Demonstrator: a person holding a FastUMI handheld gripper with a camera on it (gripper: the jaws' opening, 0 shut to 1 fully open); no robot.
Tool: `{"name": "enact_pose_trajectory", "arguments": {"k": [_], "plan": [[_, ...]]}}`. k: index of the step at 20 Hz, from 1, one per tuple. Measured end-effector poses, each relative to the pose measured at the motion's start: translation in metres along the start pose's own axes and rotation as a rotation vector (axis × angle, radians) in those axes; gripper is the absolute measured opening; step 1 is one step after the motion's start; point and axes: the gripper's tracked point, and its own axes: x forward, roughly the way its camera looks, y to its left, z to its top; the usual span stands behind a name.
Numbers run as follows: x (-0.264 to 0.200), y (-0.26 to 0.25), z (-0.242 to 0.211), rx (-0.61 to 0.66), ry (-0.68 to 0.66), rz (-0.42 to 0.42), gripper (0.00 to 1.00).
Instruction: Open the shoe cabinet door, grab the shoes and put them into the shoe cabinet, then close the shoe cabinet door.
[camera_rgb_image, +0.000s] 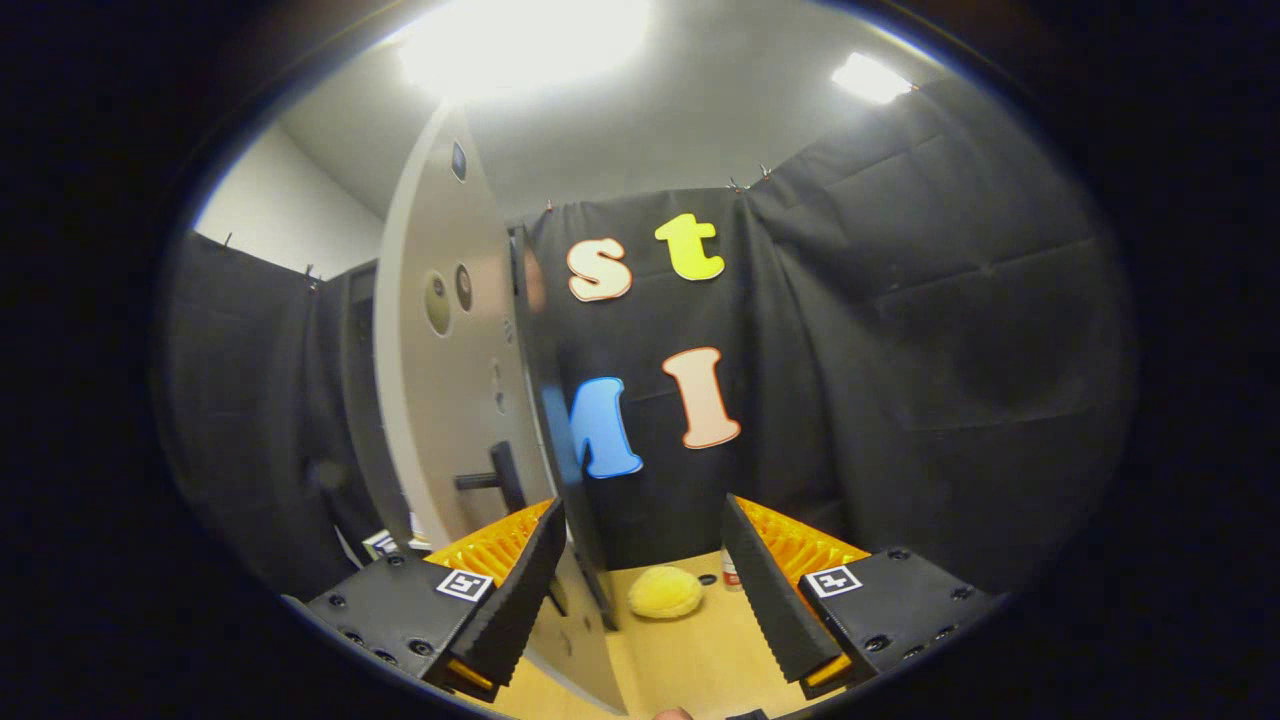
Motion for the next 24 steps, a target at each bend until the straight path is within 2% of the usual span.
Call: {"name": "enact_pose_trajectory", "arguments": {"k": [2,5,6,10,13,17,24], "plan": [[0.018,0.006,-0.005,-0.038,0.001,-0.014,0.95],[0.016,0.024,-0.002,-0.059,-0.024,0.011,0.88],[0.016,0.031,0.000,-0.063,-0.032,0.028,0.89],[0.012,0.082,-0.014,0.000,0.001,0.160,0.92],[0.013,0.133,-0.018,0.001,-0.009,0.284,0.92],[0.021,0.177,-0.020,-0.062,-0.053,0.306,0.92],[0.052,0.283,-0.043,0.001,0.002,0.465,0.93]]}}
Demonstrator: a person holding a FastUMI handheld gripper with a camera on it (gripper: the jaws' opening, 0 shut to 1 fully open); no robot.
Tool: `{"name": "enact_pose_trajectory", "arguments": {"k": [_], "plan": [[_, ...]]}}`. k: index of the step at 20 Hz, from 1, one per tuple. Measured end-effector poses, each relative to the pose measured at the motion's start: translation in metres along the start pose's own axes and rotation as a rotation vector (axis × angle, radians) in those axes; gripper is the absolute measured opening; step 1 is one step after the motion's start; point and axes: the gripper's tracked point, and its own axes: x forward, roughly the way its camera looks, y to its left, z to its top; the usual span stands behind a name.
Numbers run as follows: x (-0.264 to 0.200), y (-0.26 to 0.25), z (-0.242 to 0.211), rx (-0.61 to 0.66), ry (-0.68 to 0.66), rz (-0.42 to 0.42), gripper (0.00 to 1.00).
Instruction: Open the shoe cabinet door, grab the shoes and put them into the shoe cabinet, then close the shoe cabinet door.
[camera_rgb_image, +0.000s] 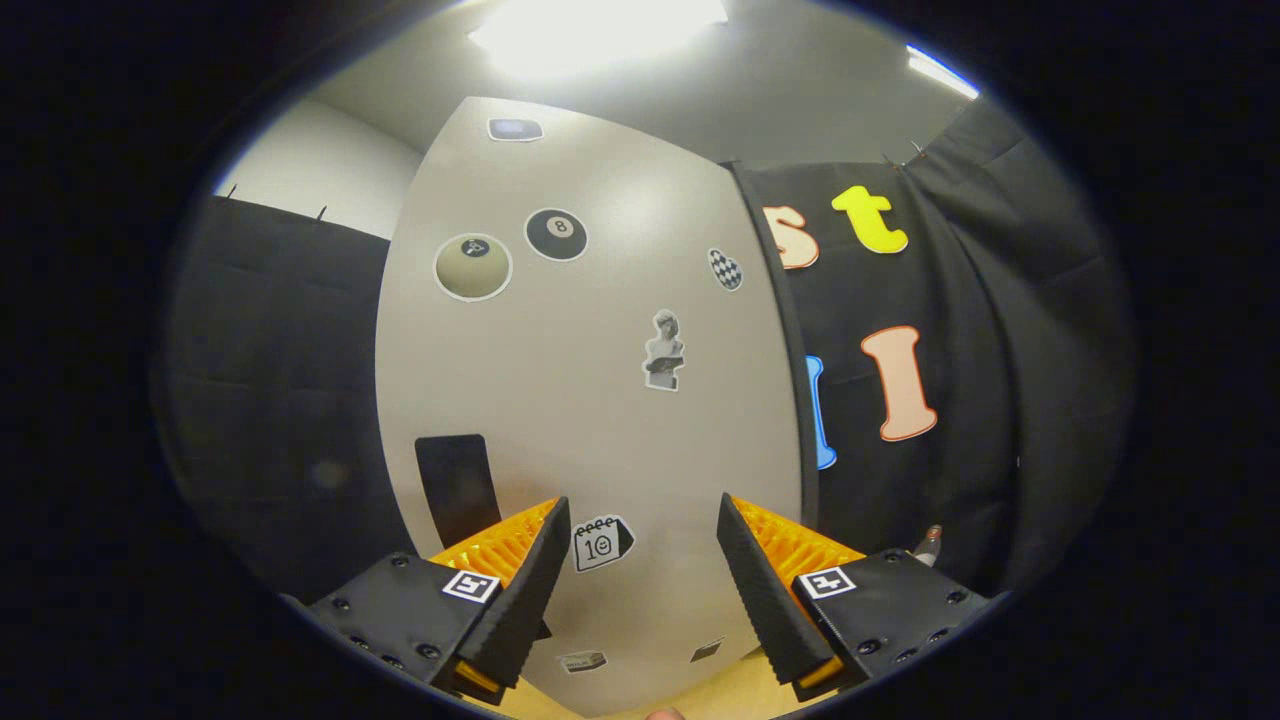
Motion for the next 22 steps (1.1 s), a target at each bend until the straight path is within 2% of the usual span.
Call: {"name": "enact_pose_trajectory", "arguments": {"k": [3,10,22], "plan": [[0.024,0.023,-0.004,0.009,0.020,0.023,0.95],[-0.014,0.000,-0.004,0.007,0.036,-0.029,0.96],[-0.133,-0.070,-0.014,-0.085,0.054,-0.159,0.96]]}}
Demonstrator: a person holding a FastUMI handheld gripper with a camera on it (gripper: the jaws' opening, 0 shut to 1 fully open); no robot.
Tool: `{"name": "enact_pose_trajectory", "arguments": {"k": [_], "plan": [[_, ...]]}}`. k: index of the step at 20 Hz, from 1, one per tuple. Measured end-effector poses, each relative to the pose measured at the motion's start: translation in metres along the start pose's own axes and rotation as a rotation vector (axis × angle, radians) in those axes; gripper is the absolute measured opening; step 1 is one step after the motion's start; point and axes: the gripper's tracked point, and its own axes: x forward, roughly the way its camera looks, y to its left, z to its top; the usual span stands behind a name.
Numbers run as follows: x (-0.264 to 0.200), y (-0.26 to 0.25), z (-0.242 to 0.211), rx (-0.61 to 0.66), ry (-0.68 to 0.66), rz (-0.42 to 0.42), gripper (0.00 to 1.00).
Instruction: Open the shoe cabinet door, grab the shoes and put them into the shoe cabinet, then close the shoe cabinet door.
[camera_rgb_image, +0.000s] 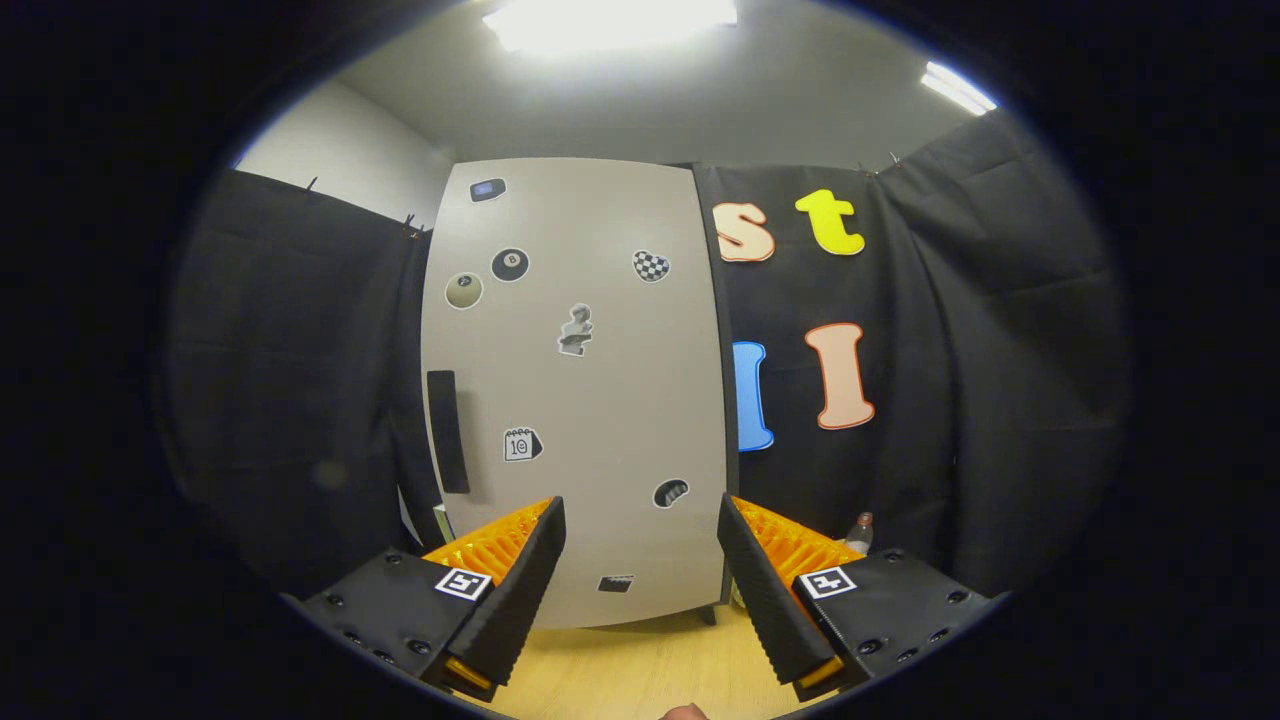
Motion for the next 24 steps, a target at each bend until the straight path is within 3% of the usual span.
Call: {"name": "enact_pose_trajectory", "arguments": {"k": [4,11,24], "plan": [[-0.021,-0.029,-0.011,-0.062,0.001,-0.060,0.96],[-0.038,-0.053,-0.024,-0.054,0.054,-0.088,0.96],[-0.042,-0.048,-0.020,-0.073,0.044,-0.067,0.96]]}}
